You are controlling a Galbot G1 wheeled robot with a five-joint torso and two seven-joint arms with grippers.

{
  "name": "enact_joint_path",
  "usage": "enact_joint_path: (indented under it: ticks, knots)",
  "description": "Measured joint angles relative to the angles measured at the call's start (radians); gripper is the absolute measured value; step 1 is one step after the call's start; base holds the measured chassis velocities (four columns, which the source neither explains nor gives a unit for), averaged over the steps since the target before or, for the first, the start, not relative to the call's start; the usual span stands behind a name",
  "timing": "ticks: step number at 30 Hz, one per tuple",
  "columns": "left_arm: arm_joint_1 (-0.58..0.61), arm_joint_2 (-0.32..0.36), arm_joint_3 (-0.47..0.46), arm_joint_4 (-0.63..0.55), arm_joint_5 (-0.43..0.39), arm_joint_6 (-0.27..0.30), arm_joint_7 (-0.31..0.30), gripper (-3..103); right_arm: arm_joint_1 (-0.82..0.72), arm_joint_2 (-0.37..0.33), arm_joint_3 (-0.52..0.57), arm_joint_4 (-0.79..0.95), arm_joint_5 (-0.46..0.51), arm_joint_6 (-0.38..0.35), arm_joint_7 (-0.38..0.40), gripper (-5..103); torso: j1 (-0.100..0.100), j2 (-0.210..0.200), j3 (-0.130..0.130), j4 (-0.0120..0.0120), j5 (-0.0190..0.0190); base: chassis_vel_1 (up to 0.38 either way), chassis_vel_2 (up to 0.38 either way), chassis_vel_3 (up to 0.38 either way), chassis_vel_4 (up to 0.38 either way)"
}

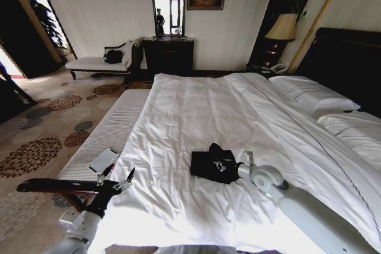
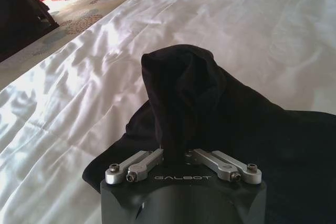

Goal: Fold the clothes on the bed.

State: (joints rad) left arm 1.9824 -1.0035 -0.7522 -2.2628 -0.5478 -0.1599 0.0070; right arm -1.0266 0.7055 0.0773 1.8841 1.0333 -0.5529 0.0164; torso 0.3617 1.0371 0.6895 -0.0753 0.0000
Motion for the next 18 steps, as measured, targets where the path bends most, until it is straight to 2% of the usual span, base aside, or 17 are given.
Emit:
enact_joint_path:
  ticks: [1,3,5,9,10,13,14,15,16,18]
  knots:
    - [0.0,0.0,0.0,0.0,0.0,0.0,0.0,100,0.0,0.002,-0.007,-0.002,-0.015,0.01,-0.006,1,0.0,0.0,0.0,-0.0001,0.0,0.0,0.0,0.0,0.0]
    - [0.0,0.0,0.0,0.0,0.0,0.0,0.0,100,-0.005,0.001,-0.014,-0.004,-0.053,0.035,-0.031,9,0.0,0.0,0.0,-0.0003,0.0,0.0,0.0,0.0,0.0]
    - [0.0,0.0,0.0,0.0,0.0,0.0,0.0,100,-0.008,-0.001,-0.016,-0.004,-0.067,0.043,-0.039,9,0.0,0.0,0.0,-0.0004,0.0,0.0,0.0,0.0,0.0]
    - [0.0,0.0,0.0,0.0,0.0,0.0,0.0,100,-0.002,-0.014,-0.019,0.034,-0.093,0.07,0.002,31,0.0,0.0,0.0,-0.0003,0.0002,0.0,0.0,0.0,0.0]
    - [0.0,0.0,0.0,0.0,0.0,0.0,0.0,100,-0.002,-0.014,-0.019,0.034,-0.093,0.07,0.002,31,0.0,0.0,0.0,-0.0003,0.0002,0.0,0.0,0.0,0.0]
    - [0.0,0.0,0.0,0.0,0.0,0.0,0.0,100,-0.008,-0.051,-0.016,0.139,-0.111,0.067,0.01,47,0.0,0.0,0.0,0.0,-0.0001,0.0,0.0,0.0,0.0]
    - [0.0,0.0,0.0,0.0,0.0,0.0,0.0,100,-0.016,-0.056,-0.011,0.156,-0.113,0.065,0.01,47,0.0,0.0,0.0,0.0,-0.0001,0.0,0.0,0.0,0.0]
    - [0.0,0.0,0.0,0.0,0.0,0.0,0.0,100,-0.038,-0.065,0.007,0.193,-0.115,0.061,0.01,54,0.0,0.0,0.0,-0.0001,-0.0001,0.0,0.0,0.0,0.0]
    - [0.0,0.0,0.0,0.0,0.0,0.0,0.0,100,-0.038,-0.065,0.007,0.193,-0.115,0.061,0.01,54,0.0,0.0,0.0,-0.0001,-0.0001,0.0,0.0,0.0,0.0]
    - [0.0,0.0,0.0,0.0,0.0,0.0,0.0,100,-0.09,-0.076,0.064,0.257,-0.105,0.06,0.003,65,0.0,0.0,0.0,-0.0004,0.0,0.0,0.0,0.0,0.0]
